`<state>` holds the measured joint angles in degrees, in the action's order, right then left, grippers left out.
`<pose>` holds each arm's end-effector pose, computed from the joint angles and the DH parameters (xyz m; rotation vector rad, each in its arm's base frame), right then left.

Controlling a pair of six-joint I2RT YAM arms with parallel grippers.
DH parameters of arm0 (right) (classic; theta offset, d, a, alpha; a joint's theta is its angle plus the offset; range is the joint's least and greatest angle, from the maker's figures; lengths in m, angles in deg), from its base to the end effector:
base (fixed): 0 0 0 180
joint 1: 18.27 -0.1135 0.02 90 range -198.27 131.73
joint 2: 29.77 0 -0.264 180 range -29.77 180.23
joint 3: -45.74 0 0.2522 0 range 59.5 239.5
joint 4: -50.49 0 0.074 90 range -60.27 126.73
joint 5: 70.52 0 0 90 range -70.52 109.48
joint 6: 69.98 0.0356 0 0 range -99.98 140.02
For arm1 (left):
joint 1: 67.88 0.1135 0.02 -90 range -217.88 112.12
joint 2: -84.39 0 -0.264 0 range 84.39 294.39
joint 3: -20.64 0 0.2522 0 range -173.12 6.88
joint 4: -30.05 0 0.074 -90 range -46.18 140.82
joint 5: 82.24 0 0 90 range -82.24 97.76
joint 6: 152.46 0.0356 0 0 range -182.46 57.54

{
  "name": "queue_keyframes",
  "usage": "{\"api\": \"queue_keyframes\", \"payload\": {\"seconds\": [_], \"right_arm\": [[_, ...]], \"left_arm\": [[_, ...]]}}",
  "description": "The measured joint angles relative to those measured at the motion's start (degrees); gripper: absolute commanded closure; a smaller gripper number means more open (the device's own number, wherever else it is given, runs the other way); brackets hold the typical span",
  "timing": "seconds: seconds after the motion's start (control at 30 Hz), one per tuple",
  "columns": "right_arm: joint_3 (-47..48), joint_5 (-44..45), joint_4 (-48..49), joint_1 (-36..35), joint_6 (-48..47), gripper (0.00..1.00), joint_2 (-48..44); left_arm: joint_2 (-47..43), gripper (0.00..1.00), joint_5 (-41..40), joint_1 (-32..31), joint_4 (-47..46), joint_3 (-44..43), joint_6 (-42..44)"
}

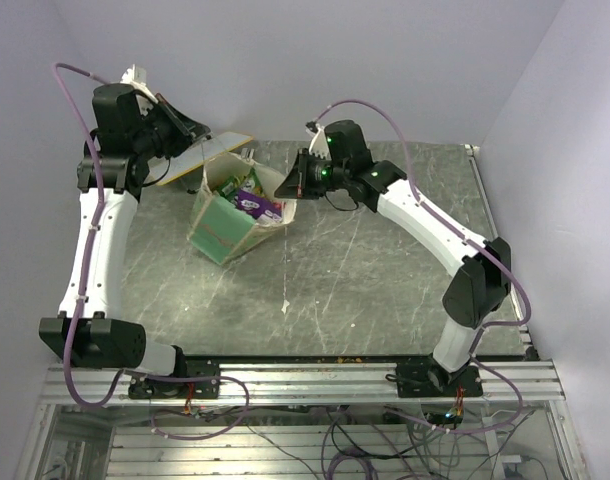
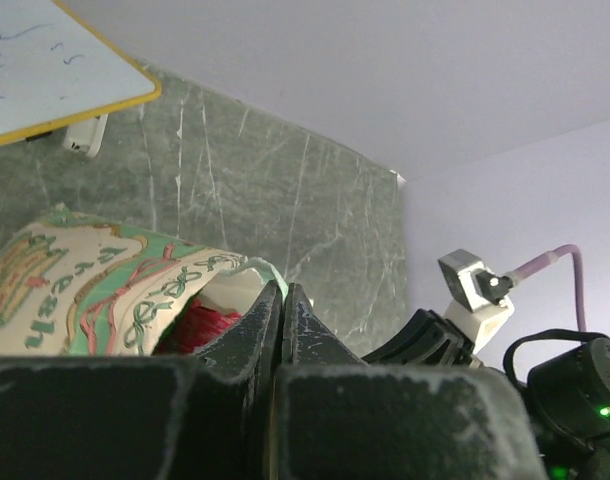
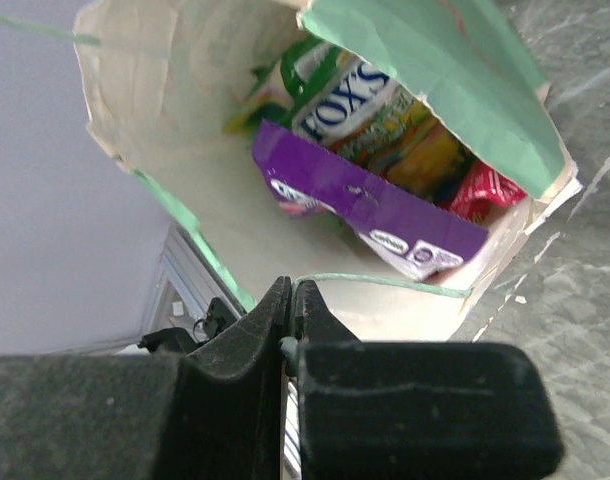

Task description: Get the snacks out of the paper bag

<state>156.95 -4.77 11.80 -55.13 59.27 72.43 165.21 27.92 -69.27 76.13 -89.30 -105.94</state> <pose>0.3252 0.2621 0.3583 -0.2362 2.2779 1.1984 0.3006 -0.0196 0.4655 -0.4545 1.8863 -0.8597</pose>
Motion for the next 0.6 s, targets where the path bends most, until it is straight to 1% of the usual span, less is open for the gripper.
{"api": "queue_keyframes", "payload": {"seconds": [0.1, 0.27, 0.33, 0.47, 0.6], "right_arm": [[-1.4, -1.5, 0.7, 0.3, -0.3, 1.00, 0.4], [-9.5, -4.0, 1.8, 1.0, -1.1, 1.00, -1.1], [-13.2, -4.7, 1.0, 1.6, -2.0, 1.00, -2.0], [-17.3, -4.7, -1.0, 2.3, -4.0, 0.99, -3.8], [-20.7, -3.7, -3.0, 2.3, -6.0, 0.98, -7.8]], "left_arm": [[-0.1, 0.93, 1.1, 0.2, -4.1, 2.1, -1.1], [-3.1, 0.93, 6.0, 0.1, -15.4, 12.7, -6.2], [-4.4, 0.93, 7.7, -0.5, -18.6, 15.9, -8.1], [-5.2, 0.93, 9.3, -3.6, -21.6, 18.0, -9.2], [-5.6, 0.93, 9.3, -9.2, -21.8, 18.3, -9.3]]}}
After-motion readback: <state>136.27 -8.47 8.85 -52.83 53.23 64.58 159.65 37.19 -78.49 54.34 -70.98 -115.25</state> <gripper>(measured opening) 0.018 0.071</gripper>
